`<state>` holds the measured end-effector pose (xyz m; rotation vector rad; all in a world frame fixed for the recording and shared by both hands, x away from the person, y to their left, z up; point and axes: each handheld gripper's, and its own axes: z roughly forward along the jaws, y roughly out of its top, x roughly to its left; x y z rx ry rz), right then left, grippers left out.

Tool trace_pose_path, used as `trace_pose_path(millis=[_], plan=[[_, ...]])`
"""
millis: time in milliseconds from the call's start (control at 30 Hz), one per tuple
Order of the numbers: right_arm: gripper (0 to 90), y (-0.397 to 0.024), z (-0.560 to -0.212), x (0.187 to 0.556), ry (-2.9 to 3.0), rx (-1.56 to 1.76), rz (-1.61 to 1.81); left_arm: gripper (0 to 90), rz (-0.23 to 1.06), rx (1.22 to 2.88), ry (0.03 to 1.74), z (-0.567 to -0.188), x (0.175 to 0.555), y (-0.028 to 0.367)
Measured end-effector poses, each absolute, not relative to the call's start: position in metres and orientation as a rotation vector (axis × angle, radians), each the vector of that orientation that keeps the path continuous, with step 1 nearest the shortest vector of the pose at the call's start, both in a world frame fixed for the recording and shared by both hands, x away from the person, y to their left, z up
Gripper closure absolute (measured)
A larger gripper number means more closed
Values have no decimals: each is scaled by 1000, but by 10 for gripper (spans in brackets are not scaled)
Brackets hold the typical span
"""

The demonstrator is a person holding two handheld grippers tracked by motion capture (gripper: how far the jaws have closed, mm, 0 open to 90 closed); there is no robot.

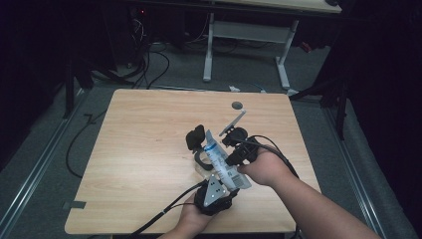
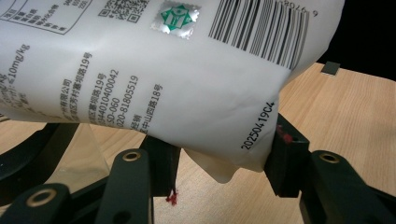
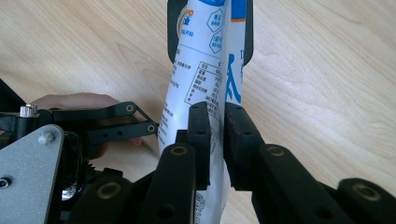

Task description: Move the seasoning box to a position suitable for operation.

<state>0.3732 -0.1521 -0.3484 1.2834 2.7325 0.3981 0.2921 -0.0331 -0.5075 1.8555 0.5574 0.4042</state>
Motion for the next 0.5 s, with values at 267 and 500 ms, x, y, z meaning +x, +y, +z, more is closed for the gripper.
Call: trace_pose_path(millis=[267, 500], plan=[[784, -155, -350, 374, 2753, 1310, 369, 531, 402, 1847, 562, -508, 291, -35], [801, -157, -354, 376, 2772, 1312, 351, 533, 409, 1838, 578, -507, 293, -33]])
